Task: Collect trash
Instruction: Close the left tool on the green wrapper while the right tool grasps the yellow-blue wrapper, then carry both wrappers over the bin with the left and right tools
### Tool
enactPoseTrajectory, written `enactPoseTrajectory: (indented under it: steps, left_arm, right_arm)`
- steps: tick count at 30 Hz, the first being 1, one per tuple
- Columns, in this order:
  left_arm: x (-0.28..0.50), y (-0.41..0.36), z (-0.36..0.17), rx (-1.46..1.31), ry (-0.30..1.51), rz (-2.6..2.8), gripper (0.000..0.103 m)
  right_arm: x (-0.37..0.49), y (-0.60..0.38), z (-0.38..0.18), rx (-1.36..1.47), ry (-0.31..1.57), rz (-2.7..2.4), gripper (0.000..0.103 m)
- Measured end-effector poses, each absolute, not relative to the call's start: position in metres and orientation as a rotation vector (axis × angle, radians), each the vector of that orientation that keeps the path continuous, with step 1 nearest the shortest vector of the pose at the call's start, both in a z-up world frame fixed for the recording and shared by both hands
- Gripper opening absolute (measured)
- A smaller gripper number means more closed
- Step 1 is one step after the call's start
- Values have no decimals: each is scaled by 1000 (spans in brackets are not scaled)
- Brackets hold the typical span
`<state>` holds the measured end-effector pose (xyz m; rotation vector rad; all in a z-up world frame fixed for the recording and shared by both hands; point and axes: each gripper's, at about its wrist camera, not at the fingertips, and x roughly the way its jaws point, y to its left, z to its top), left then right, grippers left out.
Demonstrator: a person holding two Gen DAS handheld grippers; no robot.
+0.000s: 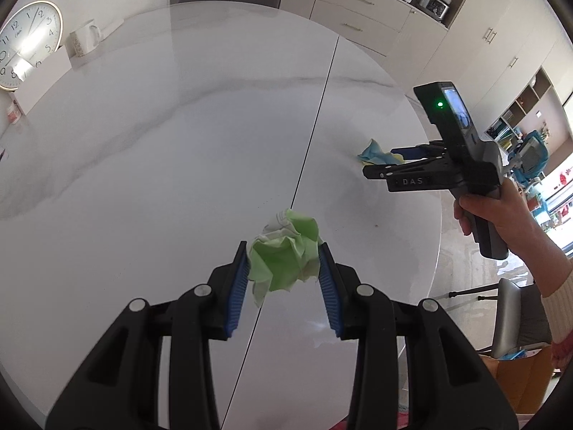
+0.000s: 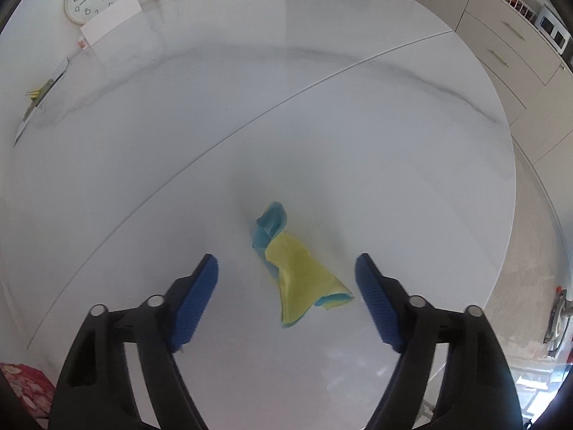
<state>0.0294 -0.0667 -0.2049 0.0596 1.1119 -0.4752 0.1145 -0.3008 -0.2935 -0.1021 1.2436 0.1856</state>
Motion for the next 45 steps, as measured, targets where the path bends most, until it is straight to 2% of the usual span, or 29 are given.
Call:
enactPoseTrajectory:
  steps: [4,7,16,28,35,45]
  left_arm:
    - [23,-67,-202,51,1111,-473,37]
    - [19,-68,-200,45,1110,-465,37]
    - [2,-83,-185,63,1094,-503,37]
    - [-56,-163,-169,133,1082,-685,37]
    - [-89,-217,-177,195,1098,-765,37]
    - [-107,-267,-233,228,1229,-751,38]
  right_arm:
    - [114,-302,-290,-116,1245,181,38]
    - [111,-304,-288,-100,1241,198,33]
    - [68,-320,-247,9,1161,199,33]
    - [-79,-374,-179,120,1071,113,33]
    - [-141,-412,-185,162,1093,81,34]
    - [-168,-431,-188,169,1097,114,34]
